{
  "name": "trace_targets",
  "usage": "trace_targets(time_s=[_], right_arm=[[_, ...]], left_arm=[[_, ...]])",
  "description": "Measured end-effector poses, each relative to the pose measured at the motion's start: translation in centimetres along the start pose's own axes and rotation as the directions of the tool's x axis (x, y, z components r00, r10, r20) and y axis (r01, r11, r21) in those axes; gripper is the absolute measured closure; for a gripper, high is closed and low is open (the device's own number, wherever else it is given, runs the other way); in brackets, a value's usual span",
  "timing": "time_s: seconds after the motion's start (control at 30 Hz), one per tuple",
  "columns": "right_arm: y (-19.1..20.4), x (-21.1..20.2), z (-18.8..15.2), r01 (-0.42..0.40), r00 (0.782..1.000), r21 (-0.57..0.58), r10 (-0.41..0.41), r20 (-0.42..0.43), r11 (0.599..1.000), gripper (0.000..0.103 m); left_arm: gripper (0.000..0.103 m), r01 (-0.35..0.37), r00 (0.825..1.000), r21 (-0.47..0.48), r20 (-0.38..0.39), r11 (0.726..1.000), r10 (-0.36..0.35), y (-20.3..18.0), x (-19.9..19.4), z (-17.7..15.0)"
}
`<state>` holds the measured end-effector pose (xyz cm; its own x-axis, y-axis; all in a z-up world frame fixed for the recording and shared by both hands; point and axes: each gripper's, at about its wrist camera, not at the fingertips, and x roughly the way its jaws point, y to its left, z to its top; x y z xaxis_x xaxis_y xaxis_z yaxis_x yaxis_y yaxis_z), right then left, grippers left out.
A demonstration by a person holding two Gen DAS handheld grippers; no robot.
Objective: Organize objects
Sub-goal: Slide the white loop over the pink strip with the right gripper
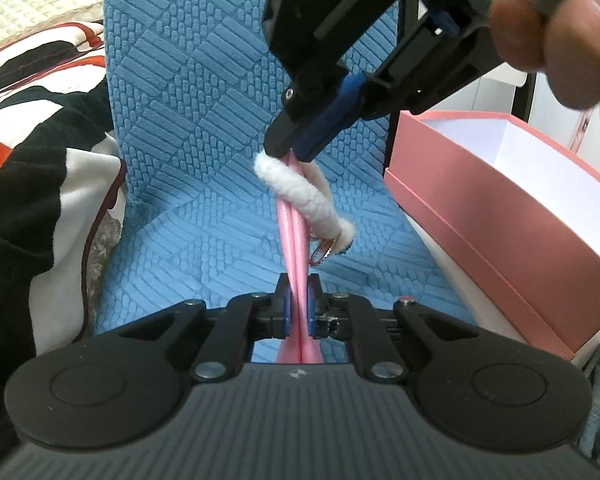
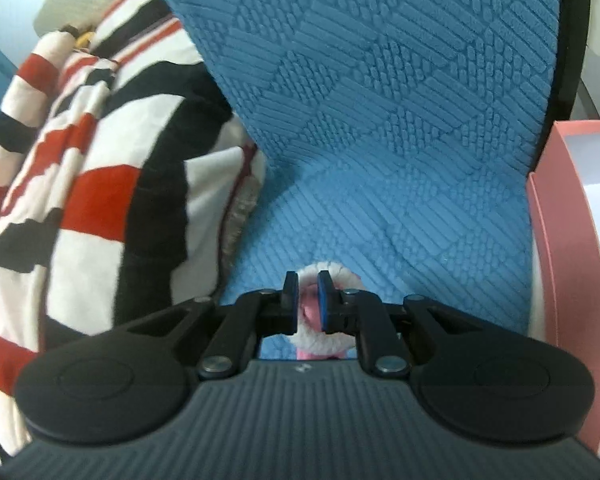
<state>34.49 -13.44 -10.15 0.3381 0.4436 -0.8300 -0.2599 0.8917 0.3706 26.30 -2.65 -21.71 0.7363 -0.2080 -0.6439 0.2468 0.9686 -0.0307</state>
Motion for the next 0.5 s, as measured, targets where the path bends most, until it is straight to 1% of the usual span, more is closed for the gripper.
trace_targets(time_s=[0.1,0.23,0.37,0.5], right_arm=[[-1.0,0.8,0.4,0.013,0.999,0.043,-0.011,-0.034,0.999,0.090],[-1.7,2.0,0.3,0.035,0.998,0.062,-0.031,-0.058,0.997,0.089],[-3.0,3.7,0.1,0.048,0.996,0.087,-0.040,-0.083,0.995,0.089],[-5.0,5.2,0.2,0.051,0.993,0.144,-0.035,-0.114,0.988,0.089]], left_arm=[[0.095,0.004,1.000,0.009,-0.012,1.000,-0.004,-0.1,0.4,-0.2],[0.095,0.001,1.000,0.023,-0.030,1.000,0.000,-0.4,1.0,-0.6],[0.095,-0.013,0.999,0.062,-0.048,0.998,0.016,-1.0,1.8,-1.0],[0.095,-0.027,0.998,0.089,-0.056,0.996,0.032,-1.7,2.7,-1.4]])
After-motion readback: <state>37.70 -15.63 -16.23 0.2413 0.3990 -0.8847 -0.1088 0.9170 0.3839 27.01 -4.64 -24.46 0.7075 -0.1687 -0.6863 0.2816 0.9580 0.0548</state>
